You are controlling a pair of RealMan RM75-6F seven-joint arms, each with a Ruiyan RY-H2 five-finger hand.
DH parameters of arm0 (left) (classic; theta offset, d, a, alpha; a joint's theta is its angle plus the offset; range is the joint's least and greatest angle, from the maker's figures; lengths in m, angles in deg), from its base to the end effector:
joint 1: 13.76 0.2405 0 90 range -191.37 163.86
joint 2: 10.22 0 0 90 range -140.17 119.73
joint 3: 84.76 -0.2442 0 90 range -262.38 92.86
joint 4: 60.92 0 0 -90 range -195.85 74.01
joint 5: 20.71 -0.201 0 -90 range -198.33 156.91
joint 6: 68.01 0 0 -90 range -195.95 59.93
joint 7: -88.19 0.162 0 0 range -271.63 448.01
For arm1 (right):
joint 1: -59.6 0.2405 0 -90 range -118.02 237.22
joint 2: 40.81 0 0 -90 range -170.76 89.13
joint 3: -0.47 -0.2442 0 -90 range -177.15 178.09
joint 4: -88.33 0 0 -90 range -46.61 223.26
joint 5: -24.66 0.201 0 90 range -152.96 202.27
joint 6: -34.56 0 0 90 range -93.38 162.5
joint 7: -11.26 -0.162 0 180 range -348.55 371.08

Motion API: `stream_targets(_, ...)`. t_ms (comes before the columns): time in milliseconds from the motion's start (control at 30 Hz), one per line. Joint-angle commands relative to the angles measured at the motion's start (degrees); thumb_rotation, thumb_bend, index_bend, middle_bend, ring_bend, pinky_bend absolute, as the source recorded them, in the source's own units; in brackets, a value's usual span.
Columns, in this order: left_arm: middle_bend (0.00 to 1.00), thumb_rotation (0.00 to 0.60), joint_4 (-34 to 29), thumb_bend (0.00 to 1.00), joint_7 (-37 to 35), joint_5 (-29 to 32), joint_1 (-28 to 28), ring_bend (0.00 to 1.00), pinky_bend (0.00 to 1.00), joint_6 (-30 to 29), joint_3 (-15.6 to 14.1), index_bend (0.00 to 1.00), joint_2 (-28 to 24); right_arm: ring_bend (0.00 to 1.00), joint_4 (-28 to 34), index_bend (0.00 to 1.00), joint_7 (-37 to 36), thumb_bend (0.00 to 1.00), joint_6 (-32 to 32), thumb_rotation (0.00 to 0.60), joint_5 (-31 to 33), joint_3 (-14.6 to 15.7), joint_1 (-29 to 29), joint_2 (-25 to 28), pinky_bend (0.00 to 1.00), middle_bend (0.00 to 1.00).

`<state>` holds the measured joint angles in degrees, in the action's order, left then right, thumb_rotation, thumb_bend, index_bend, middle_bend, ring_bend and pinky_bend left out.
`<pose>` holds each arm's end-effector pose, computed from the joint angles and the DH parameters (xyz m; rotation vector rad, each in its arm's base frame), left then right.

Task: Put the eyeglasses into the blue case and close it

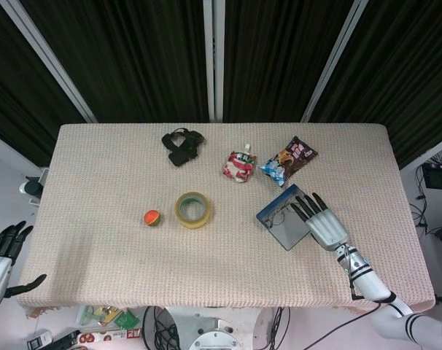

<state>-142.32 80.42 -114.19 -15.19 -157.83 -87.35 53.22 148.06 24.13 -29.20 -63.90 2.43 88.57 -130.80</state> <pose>-0.3257 0.1606 0.1729 -1.4942 -0.8579 -0.8652 -0.2702 -0.3064 0.0021 1.9717 -0.5298 0.6405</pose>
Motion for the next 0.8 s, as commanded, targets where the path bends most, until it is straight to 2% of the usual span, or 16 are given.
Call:
stream_targets(33,0.04,0.473,0.1,0.13,-0.1,0.0,0.1,0.06,0.19,-0.1,0.0,0.03,0.0,0.0,-1.1,0.0,-0.2,0.05,0.0,0.6,0.0,-0.5,0.2,-1.2,0.0,0.0)
stream_targets(267,0.04,0.472,0.5,0.13,-0.6,-0.1,0.2,0.06,0.19,-0.9,0.2,0.03,-0.1,0.0,-6.1,0.0,-4.2,0.07,-3.0,0.6,-2.0,-1.1,0.5,-5.6,0.0,0.0)
stream_targets(467,0.04,0.472,0.9,0.13,-1.0,-0.2,0.3,0.06,0.19,-1.2,0.2,0.03,0.1,0.0,-11.8,0.01,-8.9,0.26,-6.6,0.6,-3.4,-1.6,0.2,-9.8,0.0,0.0)
stream_targets(533,0.04,0.472,1.0,0.13,-1.1,-0.2,0.3,0.06,0.19,-1.3,0.3,0.03,0.1,0.0,-13.2,0.04,-10.1,0.33,-7.4,0.6,-3.5,-1.8,0.3,-10.9,0.0,0.0)
stream_targets(800,0.04,0.473,1.2,0.13,-1.4,-0.2,0.0,0.06,0.19,-0.9,0.5,0.03,0.2,0.0,-16.7,0.19,-13.8,0.44,-8.4,0.6,-2.9,-3.3,0.8,-14.1,0.0,0.0)
